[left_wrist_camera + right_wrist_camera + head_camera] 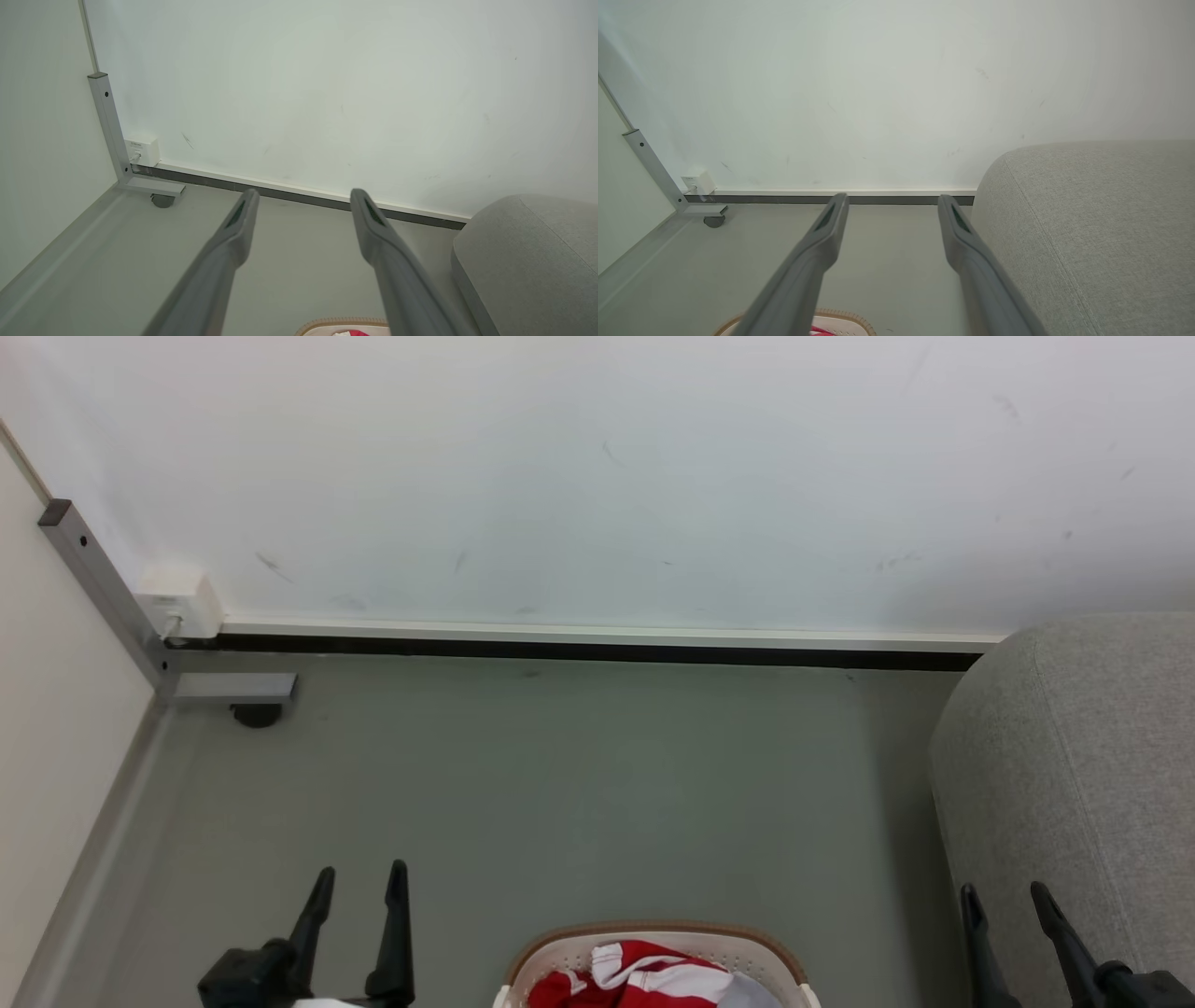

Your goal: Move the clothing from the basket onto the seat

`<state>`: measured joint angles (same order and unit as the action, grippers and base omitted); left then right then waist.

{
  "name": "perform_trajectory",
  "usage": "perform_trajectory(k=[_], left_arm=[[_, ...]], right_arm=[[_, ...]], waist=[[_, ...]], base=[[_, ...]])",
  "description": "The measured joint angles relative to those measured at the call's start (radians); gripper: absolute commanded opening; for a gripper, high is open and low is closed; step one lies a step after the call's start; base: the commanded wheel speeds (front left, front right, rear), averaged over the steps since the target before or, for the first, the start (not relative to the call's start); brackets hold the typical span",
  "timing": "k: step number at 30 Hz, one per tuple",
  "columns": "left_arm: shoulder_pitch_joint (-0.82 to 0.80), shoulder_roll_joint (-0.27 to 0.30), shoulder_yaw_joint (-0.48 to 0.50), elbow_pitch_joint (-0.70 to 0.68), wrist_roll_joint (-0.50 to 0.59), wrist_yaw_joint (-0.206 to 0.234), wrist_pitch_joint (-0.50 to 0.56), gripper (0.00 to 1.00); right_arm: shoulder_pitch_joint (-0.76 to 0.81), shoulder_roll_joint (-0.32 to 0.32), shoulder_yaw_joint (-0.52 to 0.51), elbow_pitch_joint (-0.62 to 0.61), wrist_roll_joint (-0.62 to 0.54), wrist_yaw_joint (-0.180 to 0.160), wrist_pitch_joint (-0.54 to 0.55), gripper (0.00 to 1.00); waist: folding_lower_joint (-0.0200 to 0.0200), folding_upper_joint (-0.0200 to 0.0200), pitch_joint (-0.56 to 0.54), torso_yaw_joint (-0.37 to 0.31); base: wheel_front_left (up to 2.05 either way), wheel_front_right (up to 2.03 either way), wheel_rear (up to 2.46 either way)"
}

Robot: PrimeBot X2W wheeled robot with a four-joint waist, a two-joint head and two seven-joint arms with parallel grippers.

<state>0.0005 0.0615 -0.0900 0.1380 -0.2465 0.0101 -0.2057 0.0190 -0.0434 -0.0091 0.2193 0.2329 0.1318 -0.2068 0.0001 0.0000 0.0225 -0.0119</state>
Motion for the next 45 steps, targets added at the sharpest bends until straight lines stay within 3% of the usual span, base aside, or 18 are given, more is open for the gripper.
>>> perform_trajectory(k=[33,45], left_arm=[[0.022,0.002,-0.001,0.009,0.228,0.008,-0.058,1.0],[-0.051,0.015,-0.047,0.088,0.242,-0.058,-0.059,1.0]], right_arm=[[0.005,-0.003,0.037,0.0,-0.136,0.0,-0.058,1.0],[-0.044,-0.004,0.057,-0.038,-0.107,0.0,-0.058,1.0]], waist=[[0.0,0.0,0.015,-0.06],[0.0,0.0,0.076,-0.159]], base=[[0.0,0.0,0.0],[0.0,0.0,0.0]])
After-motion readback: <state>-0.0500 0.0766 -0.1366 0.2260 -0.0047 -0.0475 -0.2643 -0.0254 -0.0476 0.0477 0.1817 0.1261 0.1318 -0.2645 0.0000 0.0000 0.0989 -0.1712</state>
